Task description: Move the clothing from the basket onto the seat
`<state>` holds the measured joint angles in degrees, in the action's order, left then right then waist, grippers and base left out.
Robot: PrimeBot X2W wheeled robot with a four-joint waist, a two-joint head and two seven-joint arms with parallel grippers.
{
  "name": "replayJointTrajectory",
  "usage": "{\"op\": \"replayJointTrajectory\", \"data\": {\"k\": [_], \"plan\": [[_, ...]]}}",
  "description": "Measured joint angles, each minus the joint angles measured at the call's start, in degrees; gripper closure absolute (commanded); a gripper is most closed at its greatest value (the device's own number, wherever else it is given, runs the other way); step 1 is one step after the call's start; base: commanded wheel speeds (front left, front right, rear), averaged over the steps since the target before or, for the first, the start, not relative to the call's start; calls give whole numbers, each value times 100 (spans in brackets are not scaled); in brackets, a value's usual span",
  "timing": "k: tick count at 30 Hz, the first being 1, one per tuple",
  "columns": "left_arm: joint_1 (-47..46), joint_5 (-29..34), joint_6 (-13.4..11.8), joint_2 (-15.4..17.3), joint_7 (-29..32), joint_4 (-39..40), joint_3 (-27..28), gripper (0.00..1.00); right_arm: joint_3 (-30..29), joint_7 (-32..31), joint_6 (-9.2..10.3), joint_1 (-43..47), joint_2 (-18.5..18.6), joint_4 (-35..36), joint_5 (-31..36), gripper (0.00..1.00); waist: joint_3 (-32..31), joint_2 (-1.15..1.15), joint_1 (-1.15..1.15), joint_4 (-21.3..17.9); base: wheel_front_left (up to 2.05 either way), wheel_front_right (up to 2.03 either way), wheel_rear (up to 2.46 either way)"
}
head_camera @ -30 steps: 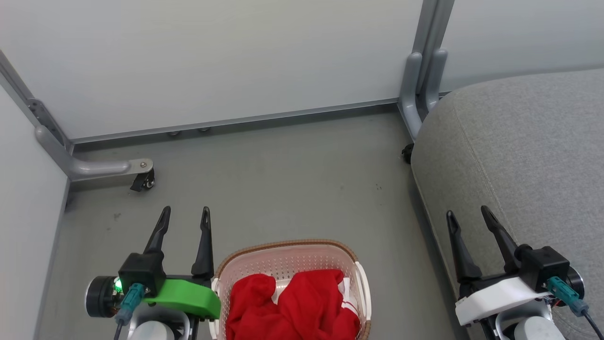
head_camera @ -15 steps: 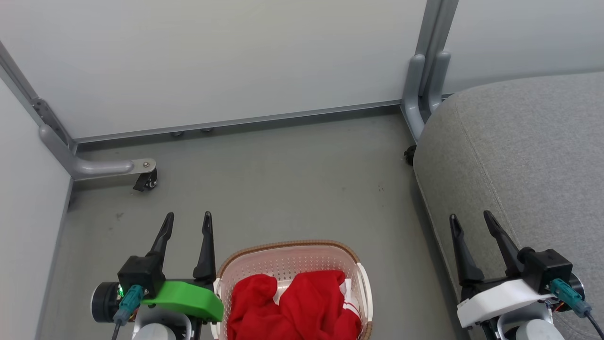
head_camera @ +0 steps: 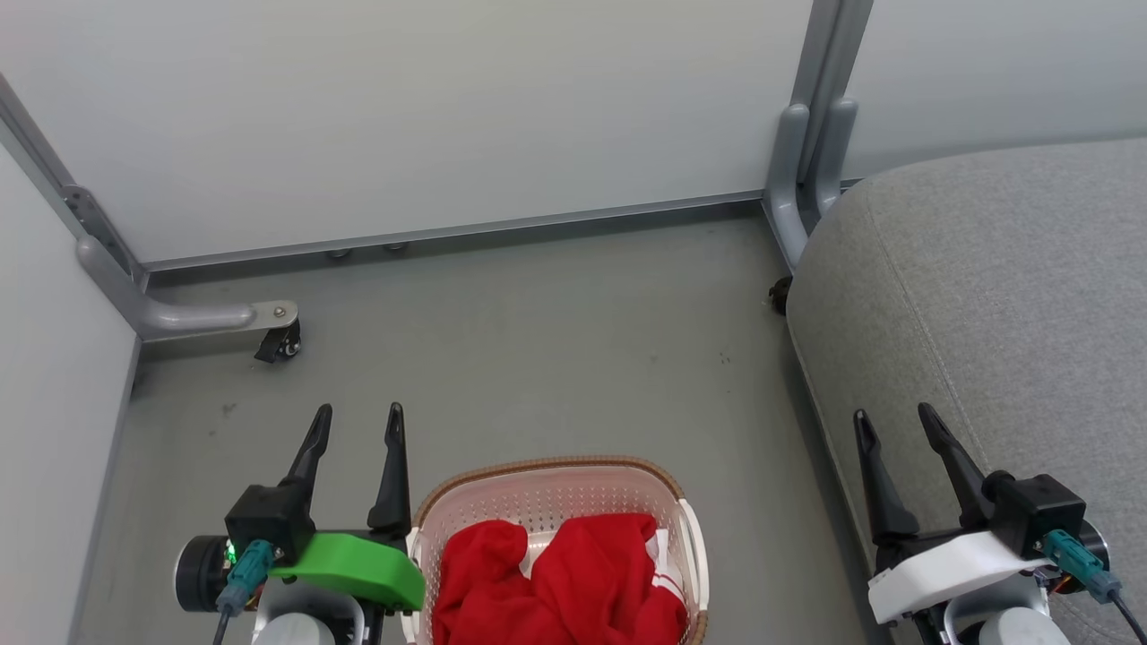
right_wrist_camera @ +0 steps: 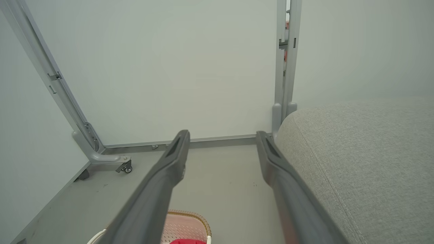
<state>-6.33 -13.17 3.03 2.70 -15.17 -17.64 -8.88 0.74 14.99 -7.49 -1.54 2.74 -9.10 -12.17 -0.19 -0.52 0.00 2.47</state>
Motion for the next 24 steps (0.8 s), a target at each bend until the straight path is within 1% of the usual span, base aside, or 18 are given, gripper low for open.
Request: {"op": "replayJointTrajectory", "data": {"k": [13, 19, 24], "plan": [[-37, 22, 15, 0, 0, 8, -12, 0, 51, 0, 0, -37, 0, 30, -30, 0, 58, 0, 0, -67, 0, 0, 0], [-289, 79, 132, 21, -1, -104, -100, 0, 93, 0, 0, -170, 0, 176, -22, 0, 251, 0, 0, -210, 0, 0, 0], [-660, 205, 253, 109, -1, -345, -270, 0, 130, 0, 0, -349, 0, 344, 5, 0, 517, 0, 0, -392, 0, 0, 0]]}}
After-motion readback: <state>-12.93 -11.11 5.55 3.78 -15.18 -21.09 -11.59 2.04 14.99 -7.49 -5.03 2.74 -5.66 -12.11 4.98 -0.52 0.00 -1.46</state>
